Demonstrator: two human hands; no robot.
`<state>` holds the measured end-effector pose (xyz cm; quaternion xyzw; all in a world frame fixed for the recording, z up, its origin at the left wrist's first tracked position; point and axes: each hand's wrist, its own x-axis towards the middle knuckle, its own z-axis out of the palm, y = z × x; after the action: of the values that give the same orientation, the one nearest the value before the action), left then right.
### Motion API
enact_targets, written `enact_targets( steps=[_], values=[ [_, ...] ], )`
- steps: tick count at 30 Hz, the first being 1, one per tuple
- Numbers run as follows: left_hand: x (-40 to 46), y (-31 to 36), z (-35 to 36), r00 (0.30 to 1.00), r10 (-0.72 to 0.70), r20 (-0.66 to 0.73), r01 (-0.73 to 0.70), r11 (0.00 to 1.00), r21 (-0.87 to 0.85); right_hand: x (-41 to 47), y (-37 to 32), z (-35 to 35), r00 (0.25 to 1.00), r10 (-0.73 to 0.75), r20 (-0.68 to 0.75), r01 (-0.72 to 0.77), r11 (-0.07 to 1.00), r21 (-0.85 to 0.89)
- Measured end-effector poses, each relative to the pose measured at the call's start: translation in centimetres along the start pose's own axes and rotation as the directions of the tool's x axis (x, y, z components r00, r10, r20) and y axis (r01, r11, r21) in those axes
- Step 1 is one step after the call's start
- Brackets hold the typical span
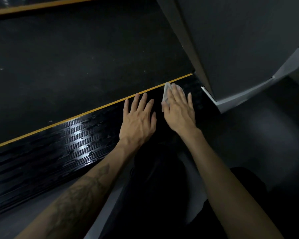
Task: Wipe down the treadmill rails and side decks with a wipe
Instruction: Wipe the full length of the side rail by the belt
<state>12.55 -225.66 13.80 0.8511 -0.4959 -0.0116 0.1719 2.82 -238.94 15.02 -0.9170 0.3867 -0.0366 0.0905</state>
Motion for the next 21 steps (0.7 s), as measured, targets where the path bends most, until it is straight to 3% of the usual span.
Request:
enact_targets(
  steps=[3,9,15,21],
  values=[
    [0.1,0.1,0.0,1.000,-0.006,0.004,0.006,1.000,0.006,-1.6,-0.7,0.6,0.998,0.054,-0.041,-0.053,0.999,0.006],
    [0.1,0.0,0.3,1.000,-0.006,0.007,0.006,1.000,0.020,1.2,-1.7,0.2,0.993,-0.102,0.051,0.103,0.995,-0.003],
    [0.2,0.1,0.2,1.000,-0.010,0.008,0.010,1.000,0.019,-0.1,-1.6,0.4,1.000,0.014,0.006,-0.014,0.999,-0.041],
    [0.2,0.1,0.3,1.000,-0.002,-0.008,0.002,1.000,0.027,1.5,-1.1,-0.1,0.987,-0.149,0.052,0.150,0.988,-0.025]
  ],
)
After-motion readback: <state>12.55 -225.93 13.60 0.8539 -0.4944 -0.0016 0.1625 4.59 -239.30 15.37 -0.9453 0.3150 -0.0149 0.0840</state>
